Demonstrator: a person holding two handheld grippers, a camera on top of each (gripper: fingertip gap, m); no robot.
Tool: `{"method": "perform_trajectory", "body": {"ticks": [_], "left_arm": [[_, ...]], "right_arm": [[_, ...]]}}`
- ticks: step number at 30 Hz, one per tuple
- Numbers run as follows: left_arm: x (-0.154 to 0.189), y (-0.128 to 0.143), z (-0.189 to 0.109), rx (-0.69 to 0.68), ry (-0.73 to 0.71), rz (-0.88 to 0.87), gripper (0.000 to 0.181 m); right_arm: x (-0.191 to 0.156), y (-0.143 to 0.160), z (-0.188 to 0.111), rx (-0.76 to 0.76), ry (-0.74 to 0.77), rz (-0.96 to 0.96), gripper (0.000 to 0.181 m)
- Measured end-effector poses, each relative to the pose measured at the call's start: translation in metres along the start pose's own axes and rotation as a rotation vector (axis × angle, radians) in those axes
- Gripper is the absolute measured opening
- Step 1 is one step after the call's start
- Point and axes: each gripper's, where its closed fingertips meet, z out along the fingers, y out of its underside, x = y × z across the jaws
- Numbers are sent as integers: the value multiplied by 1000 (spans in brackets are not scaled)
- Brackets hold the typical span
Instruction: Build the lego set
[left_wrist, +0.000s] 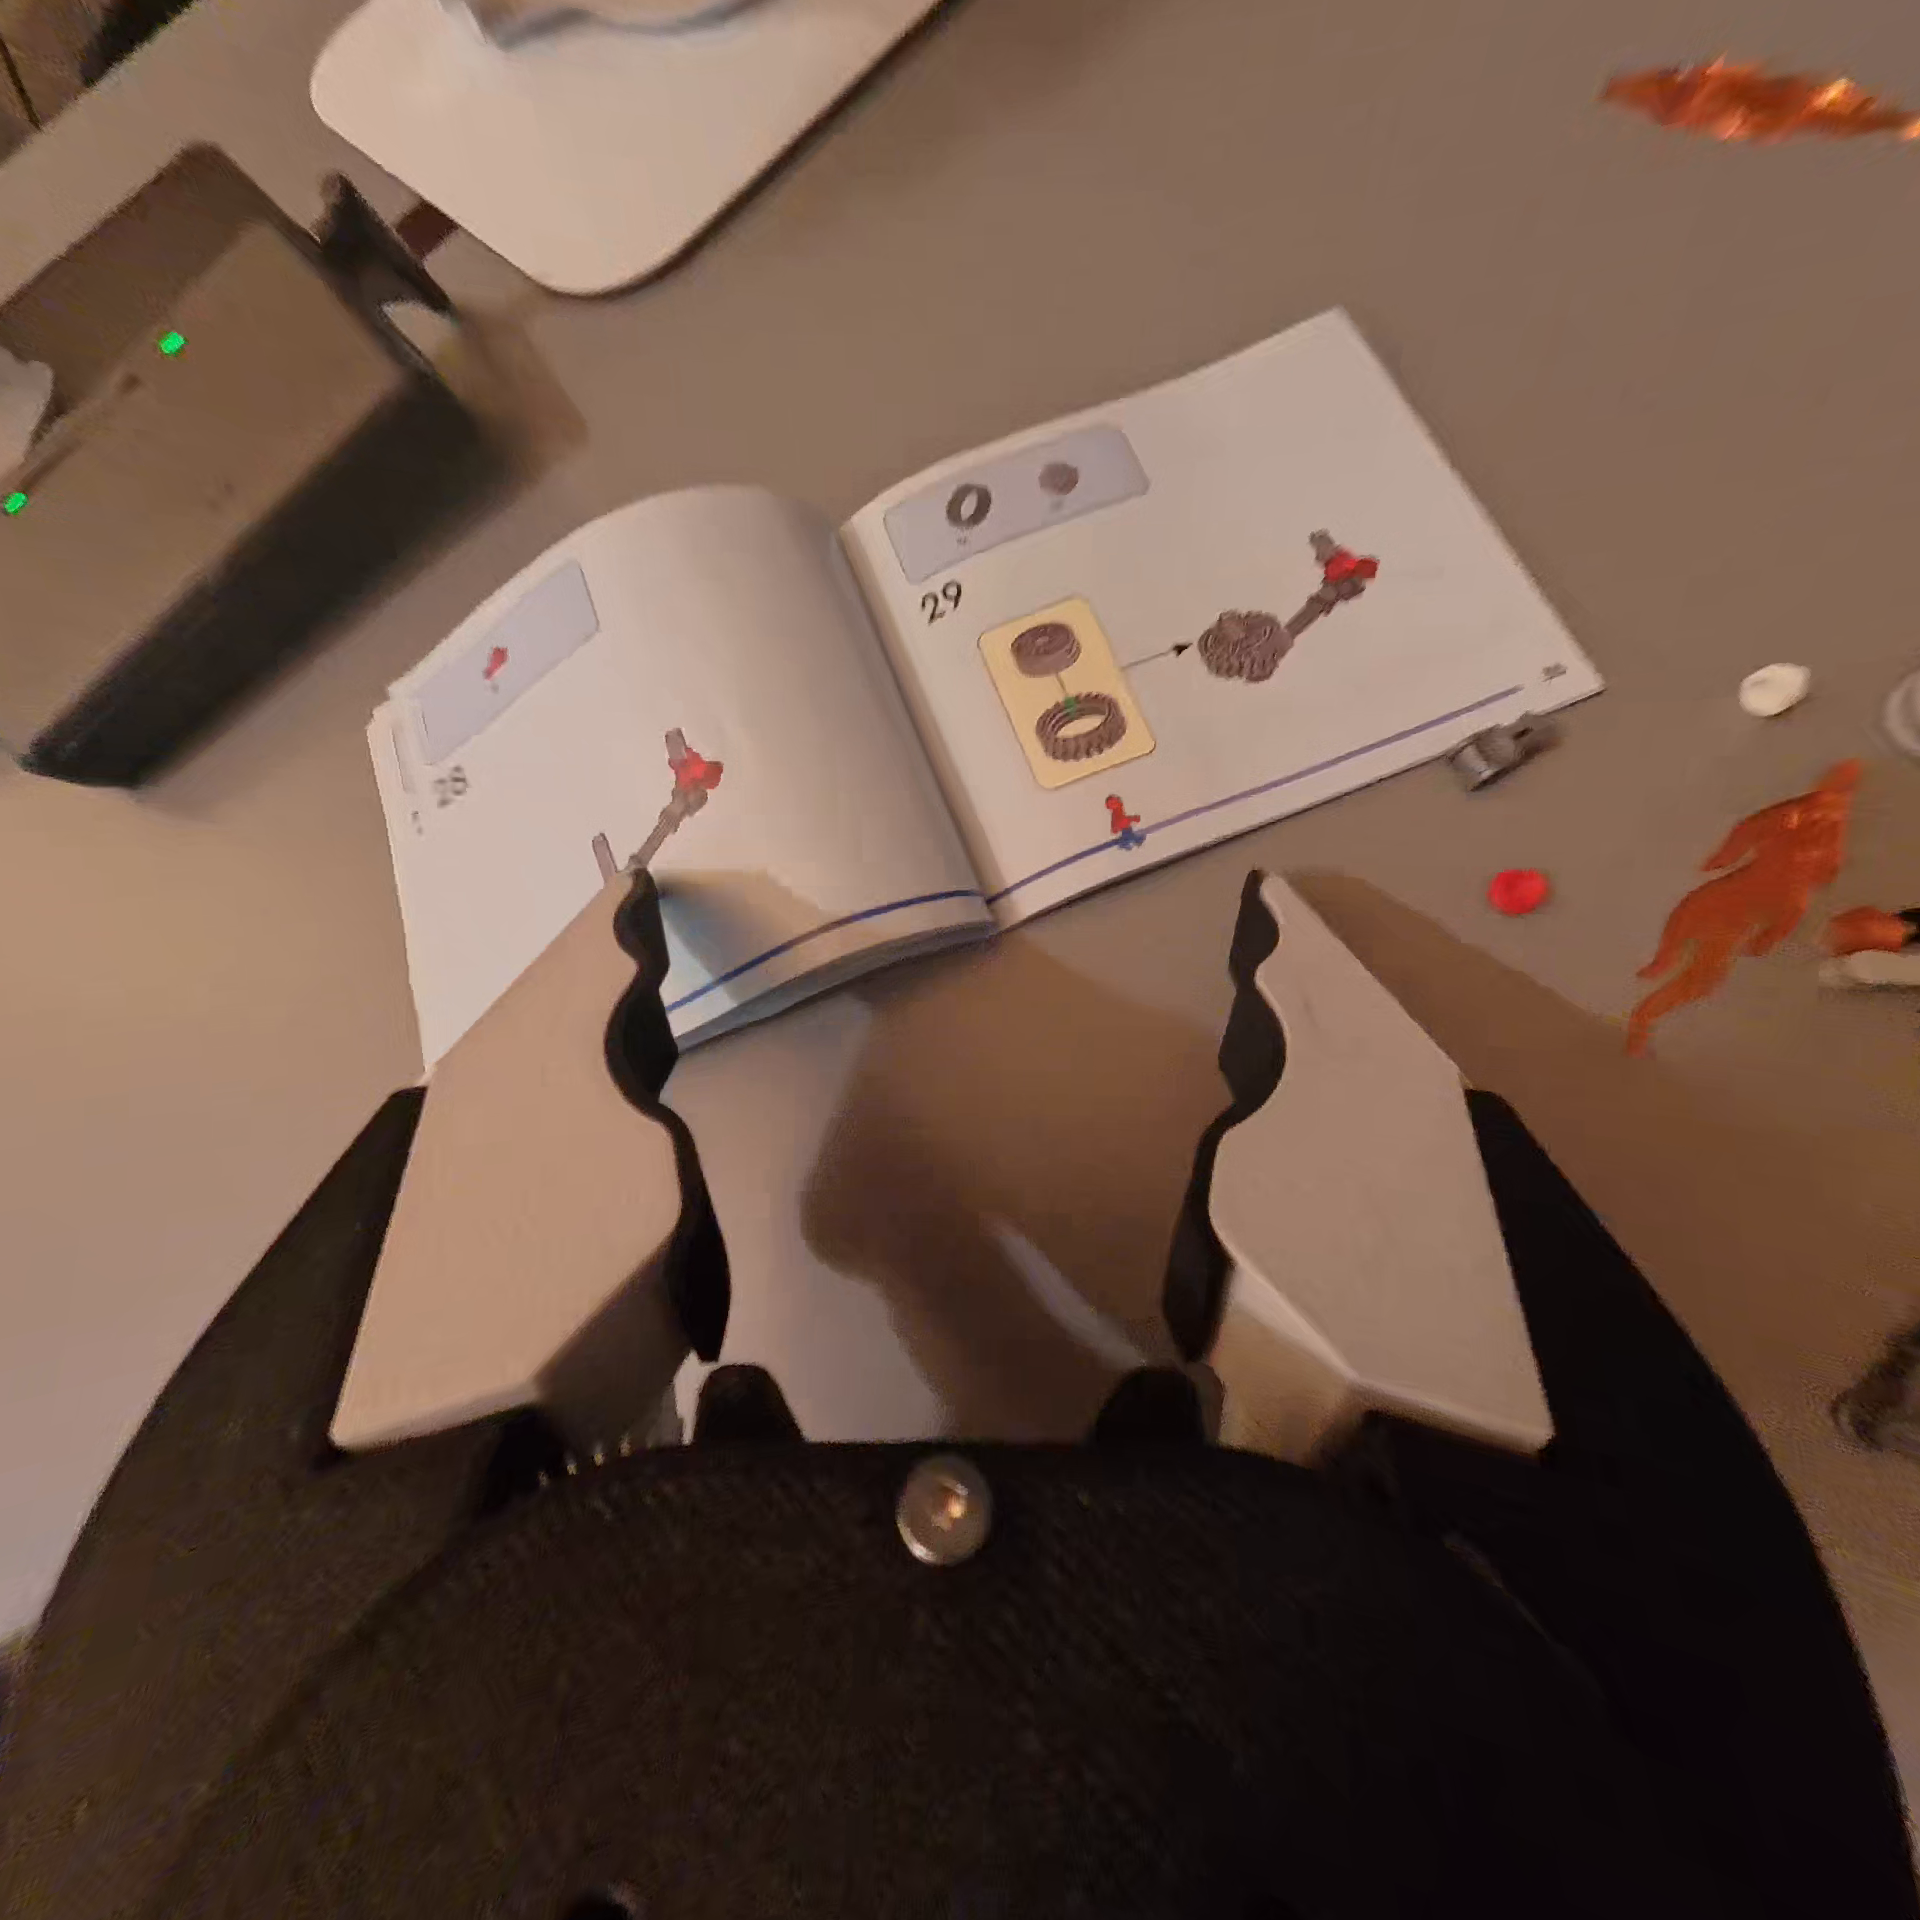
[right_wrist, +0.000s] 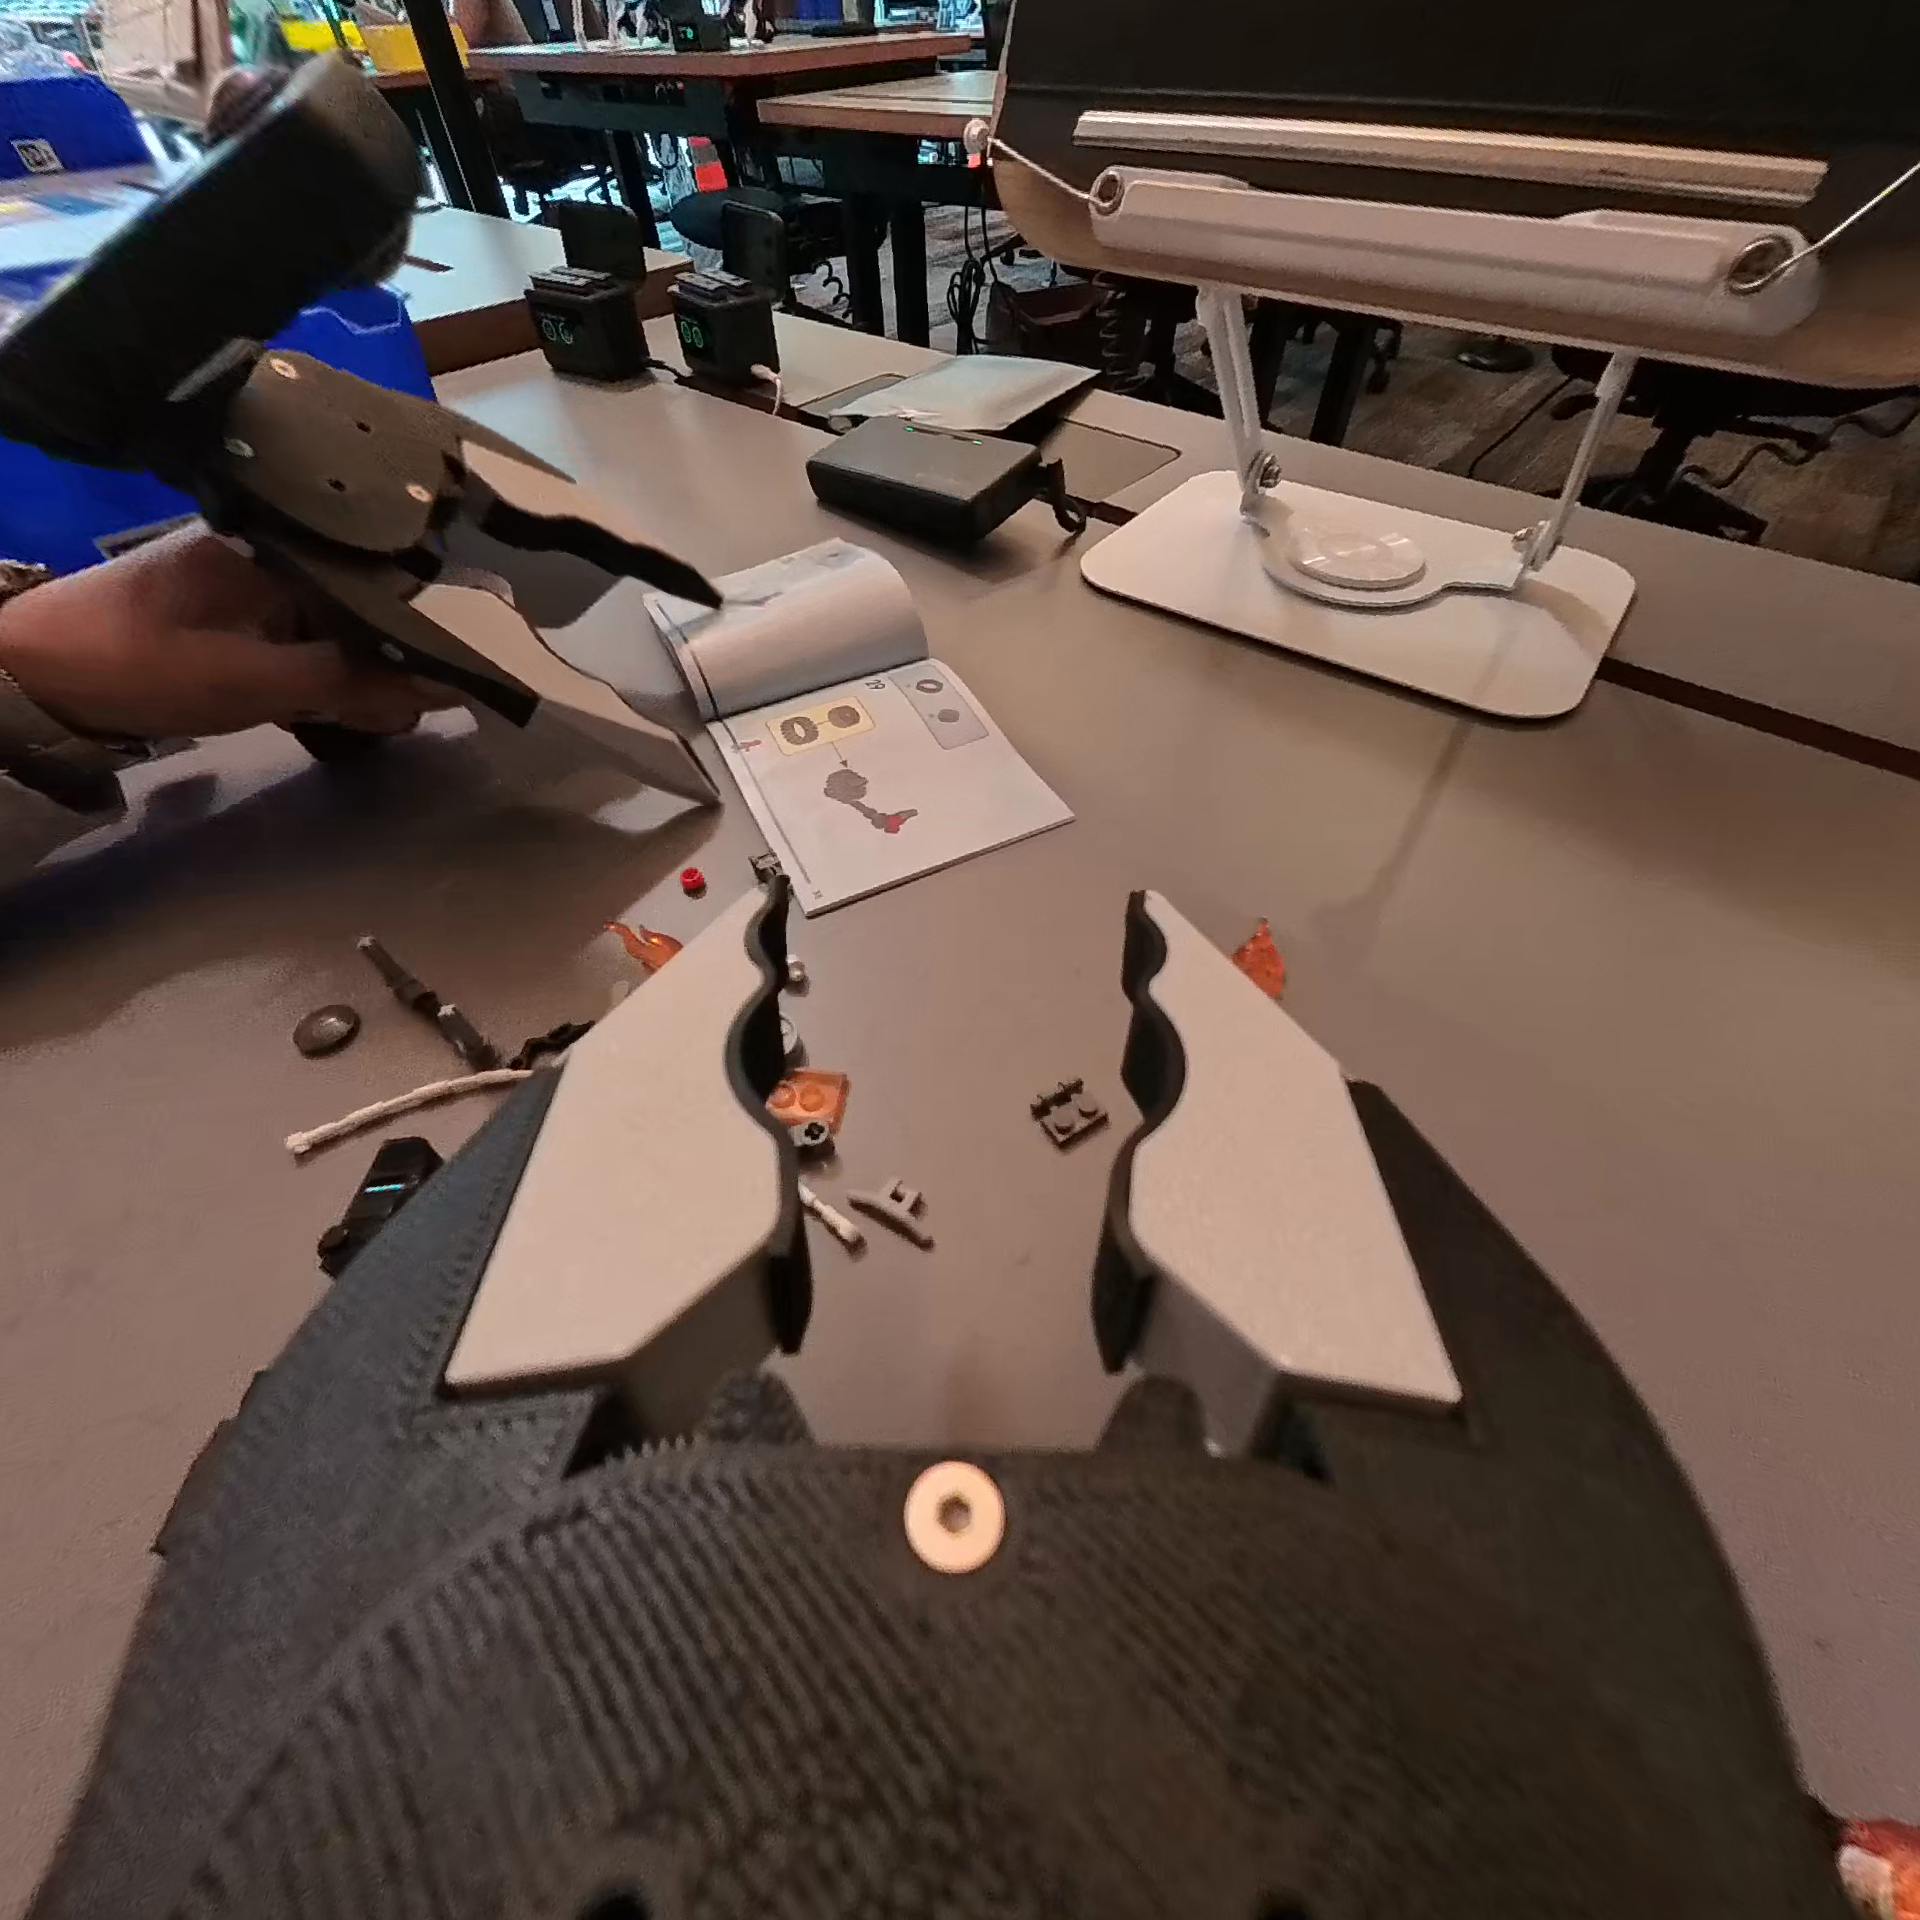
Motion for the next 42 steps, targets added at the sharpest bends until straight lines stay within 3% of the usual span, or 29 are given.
{"method": "perform_trajectory", "body": {"ticks": [7,13,20,27,31,35,42], "left_arm": [[14,2,-1,-31,74,7,82],[-1,6,-5,-63,-4,6,70],[1,4,2,-70,1,-135,35],[2,2,5,-90,-75,-205,26],[17,3,0,-115,-18,-201,23],[35,4,-7,-137,51,-177,31],[36,-13,-21,27,80,-140,32]], "right_arm": [[0,0,-1,2,0,-1,63],[0,1,0,-5,2,-4,63],[1,1,0,-1,9,-8,62],[2,1,1,0,18,-14,61],[7,-3,-3,16,50,-40,57],[45,-20,-28,116,239,-88,55],[101,-28,-79,225,398,-4,53]]}}
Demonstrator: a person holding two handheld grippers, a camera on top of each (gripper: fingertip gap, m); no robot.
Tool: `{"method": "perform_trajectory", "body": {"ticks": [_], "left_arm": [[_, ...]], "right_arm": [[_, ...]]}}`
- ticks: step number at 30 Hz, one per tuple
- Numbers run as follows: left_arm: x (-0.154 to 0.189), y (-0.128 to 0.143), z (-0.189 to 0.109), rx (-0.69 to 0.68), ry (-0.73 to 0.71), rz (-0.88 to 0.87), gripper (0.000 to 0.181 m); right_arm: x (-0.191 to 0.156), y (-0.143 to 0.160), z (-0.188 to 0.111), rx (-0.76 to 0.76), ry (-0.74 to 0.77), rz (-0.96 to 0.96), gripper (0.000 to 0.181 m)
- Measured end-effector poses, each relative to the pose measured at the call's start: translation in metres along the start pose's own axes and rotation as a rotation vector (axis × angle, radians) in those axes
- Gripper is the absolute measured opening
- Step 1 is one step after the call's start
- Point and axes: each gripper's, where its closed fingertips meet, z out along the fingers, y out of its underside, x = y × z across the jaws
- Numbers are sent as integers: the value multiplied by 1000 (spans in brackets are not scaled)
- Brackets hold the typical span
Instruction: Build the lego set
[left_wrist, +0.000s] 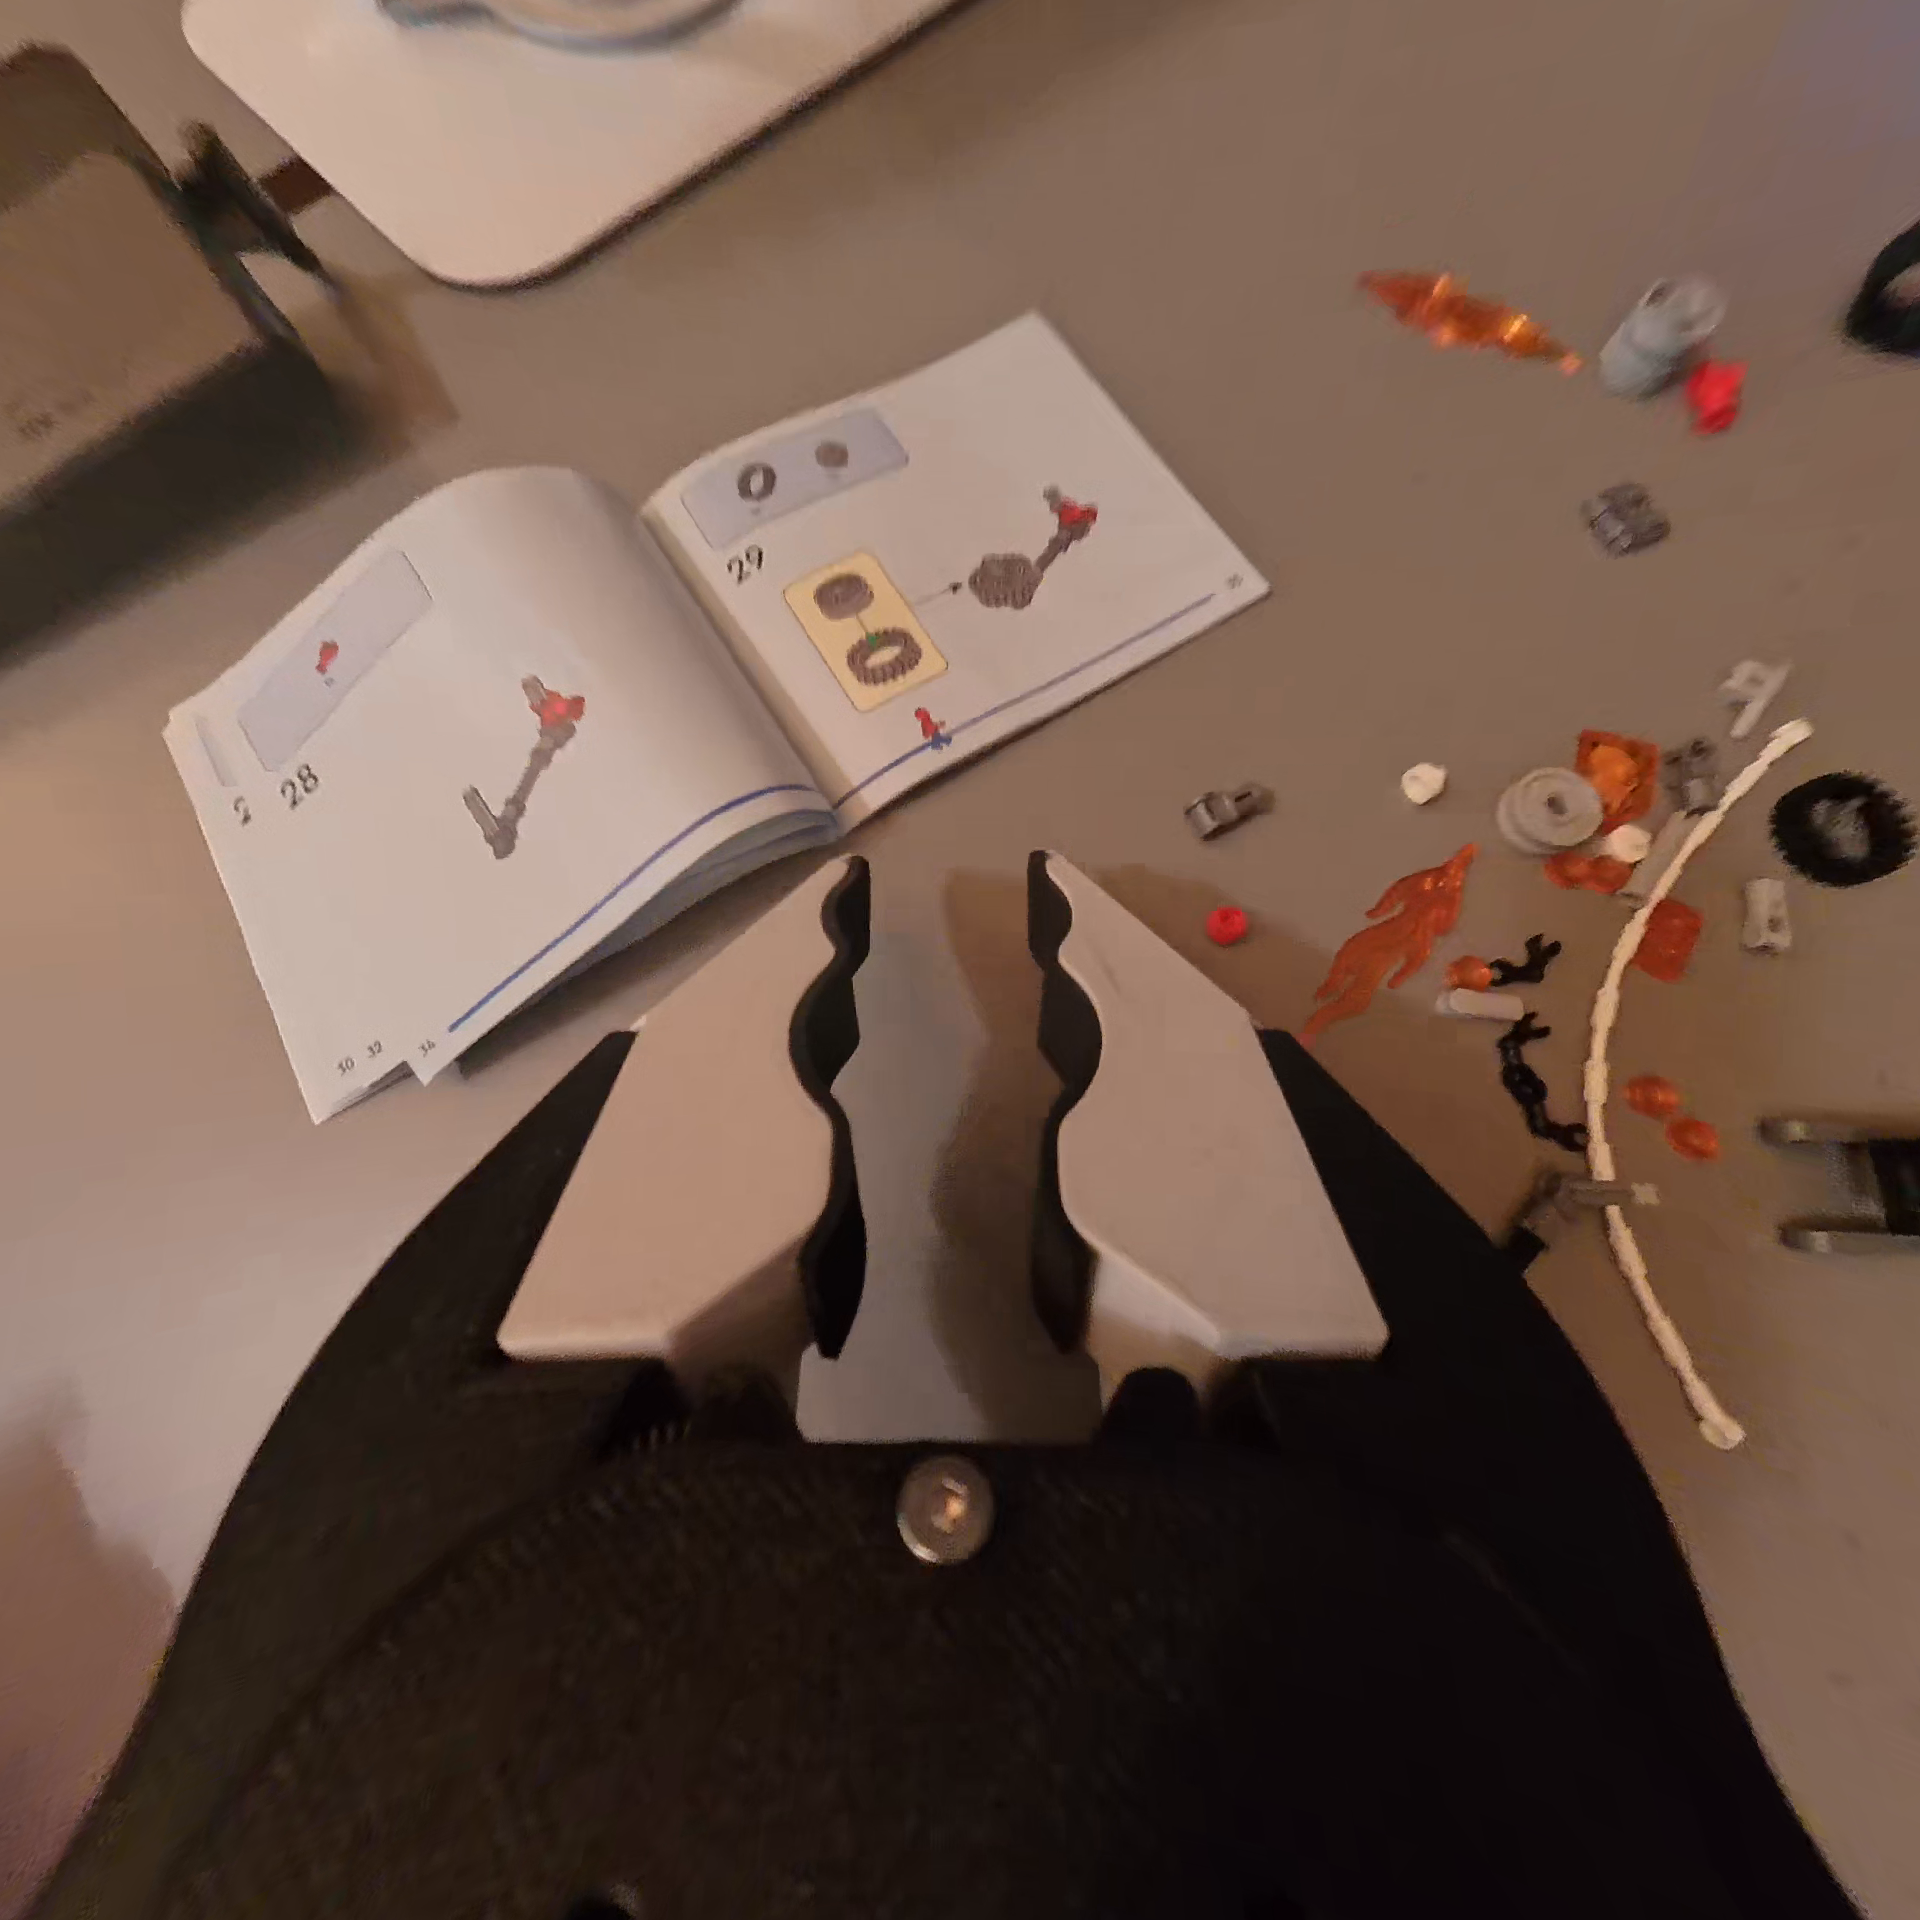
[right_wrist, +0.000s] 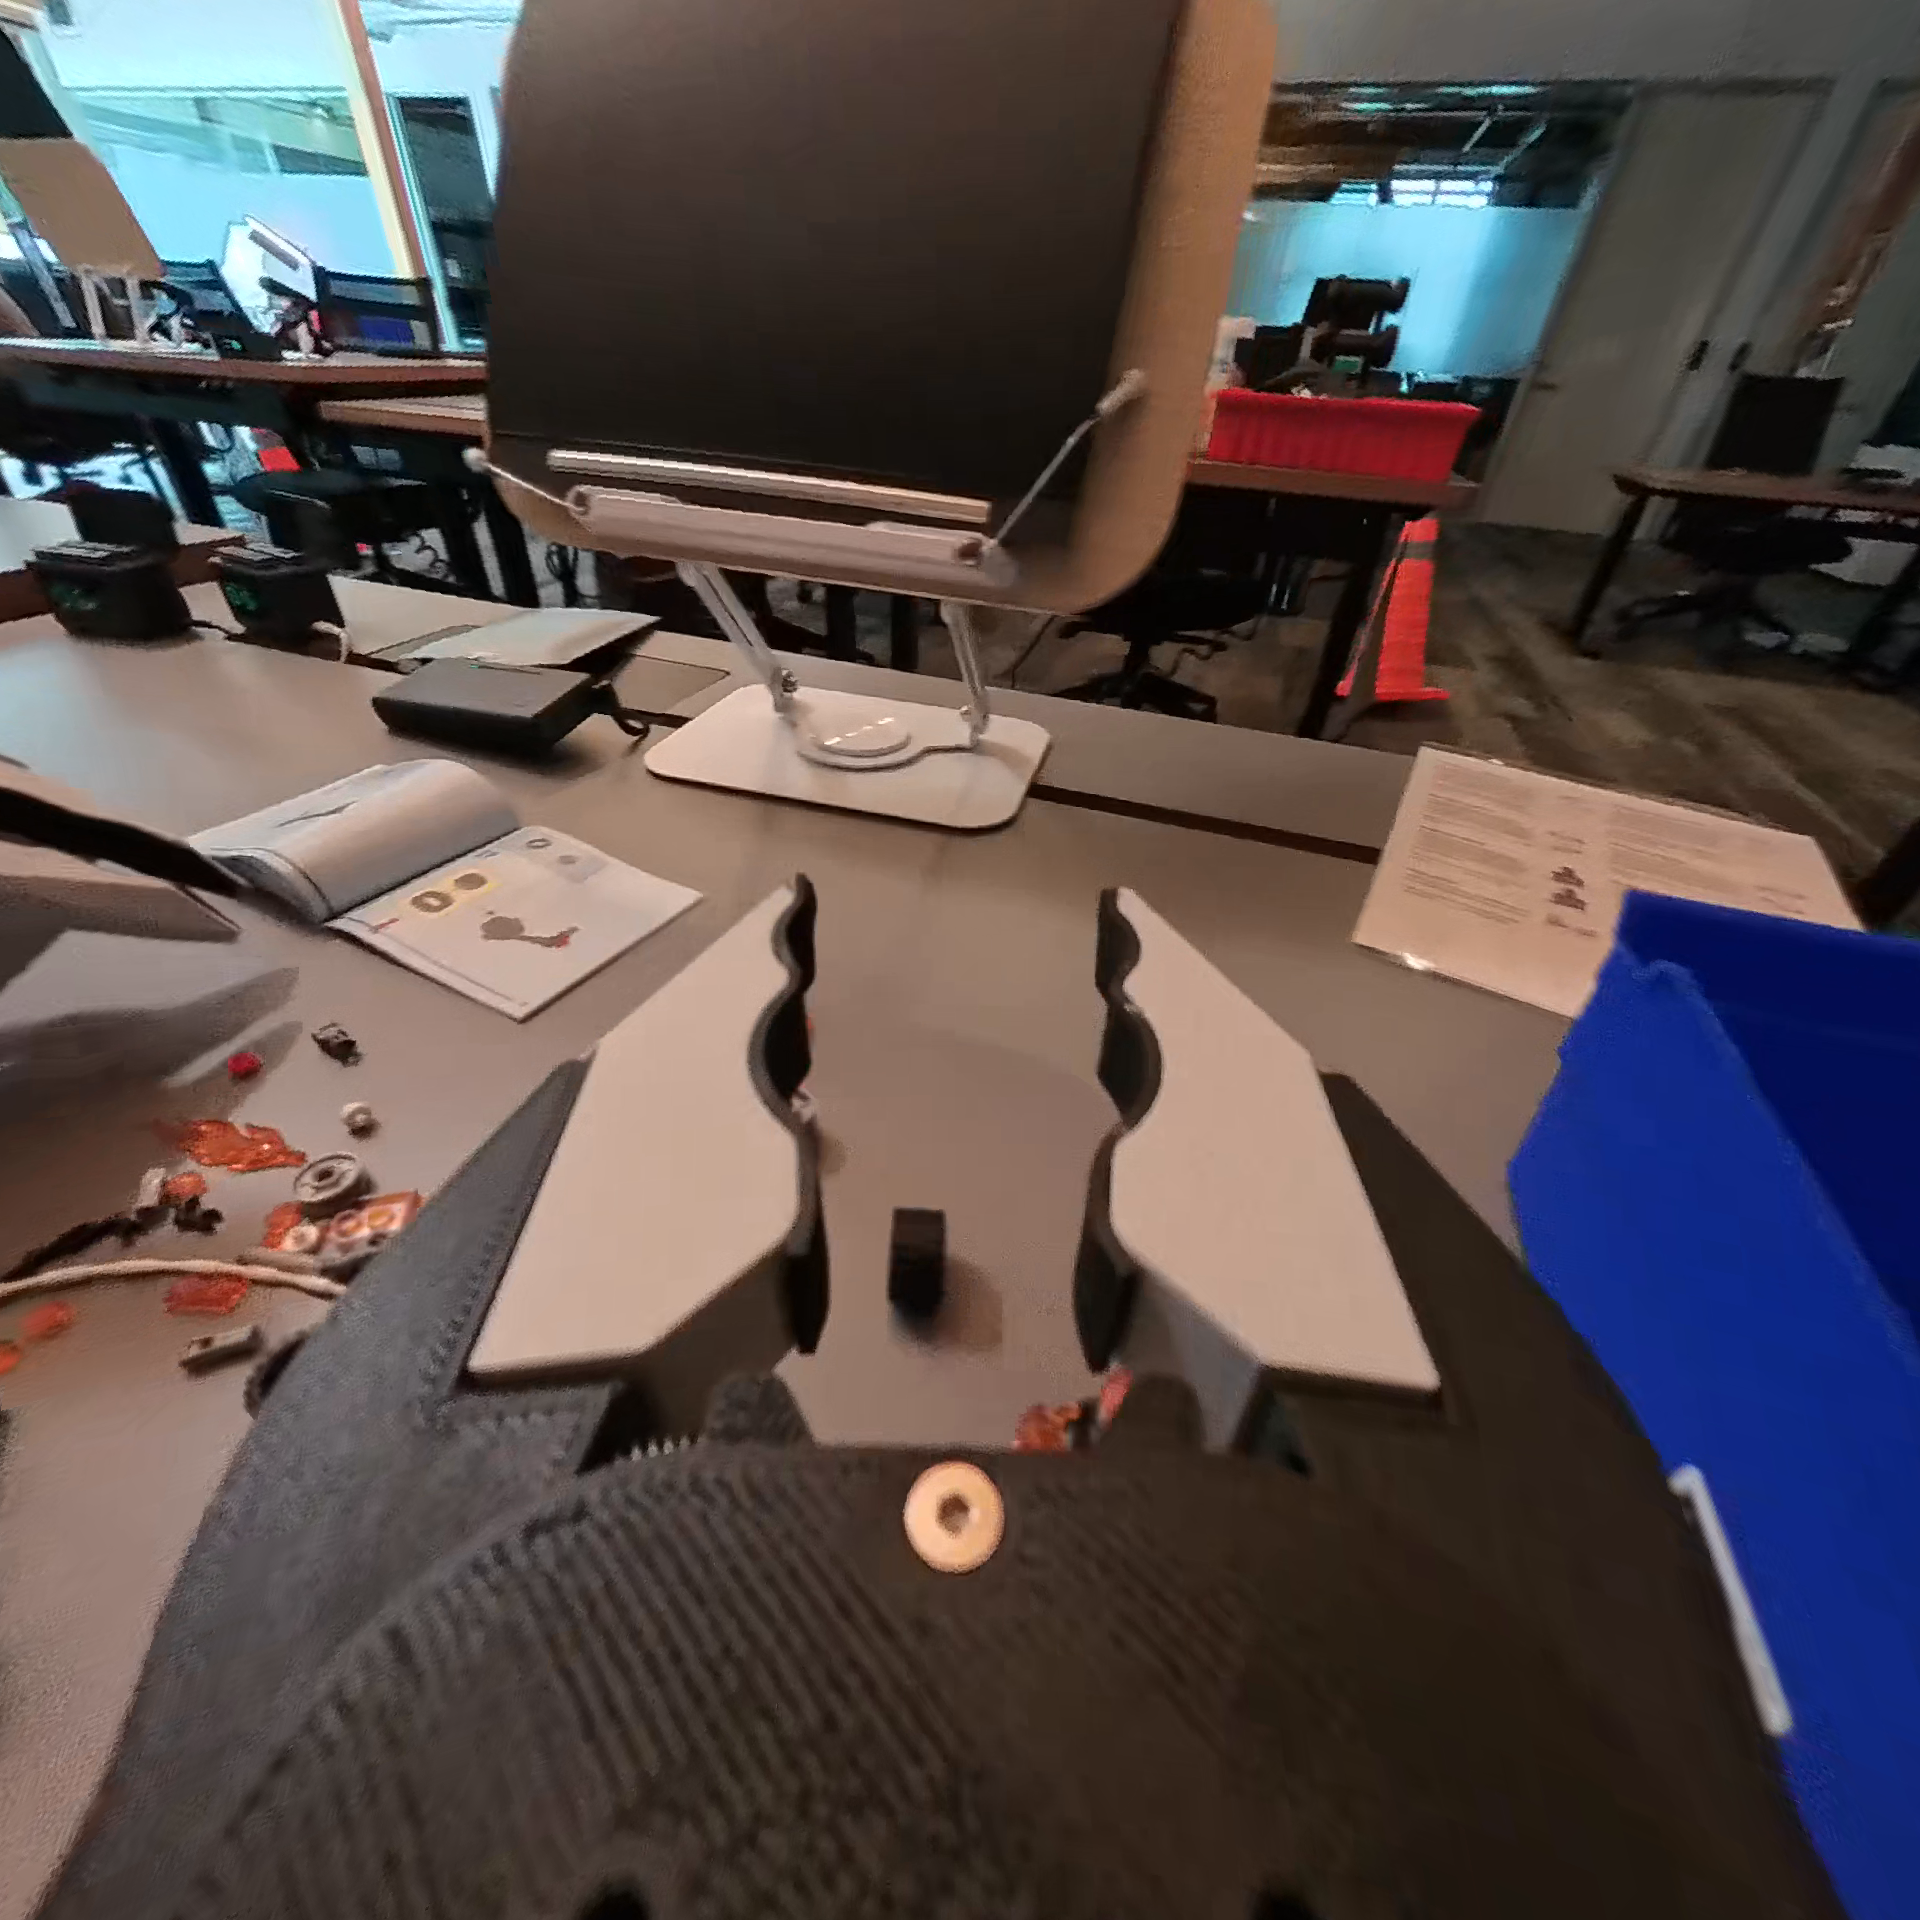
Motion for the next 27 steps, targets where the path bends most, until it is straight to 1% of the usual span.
{"method": "perform_trajectory", "body": {"ticks": [3,5,7,9,10,11,12,15,17,20,24,27], "left_arm": [[1,-18,-11,118,45,-46,32],[1,-25,-17,173,71,-67,32],[0,-29,-20,206,86,-85,31],[-1,-31,-22,226,94,-100,31],[-1,-31,-22,232,99,-104,31],[-1,-32,-22,236,103,-106,31],[-2,-31,-22,236,104,-108,31],[-2,-30,-20,230,108,-108,30],[-2,-29,-19,227,107,-105,30],[1,-31,-19,231,113,-97,30],[5,-34,-20,238,116,-76,30],[10,-33,-18,231,125,-66,29]], "right_arm": [[16,4,-5,-19,18,2,49],[21,5,-8,-23,5,-9,41],[17,10,-9,-49,-52,-2,32],[1,21,-4,-108,-140,38,33],[-8,28,-1,-151,-167,48,38],[-14,38,4,-205,-167,33,45],[-20,48,8,-262,-151,-5,48],[-36,72,16,-397,-114,-118,47],[-47,79,19,-434,-135,-121,44],[-56,86,23,-473,-155,-61,39],[-55,101,25,-554,-140,-48,38],[-55,106,28,-580,-142,-41,37]]}}
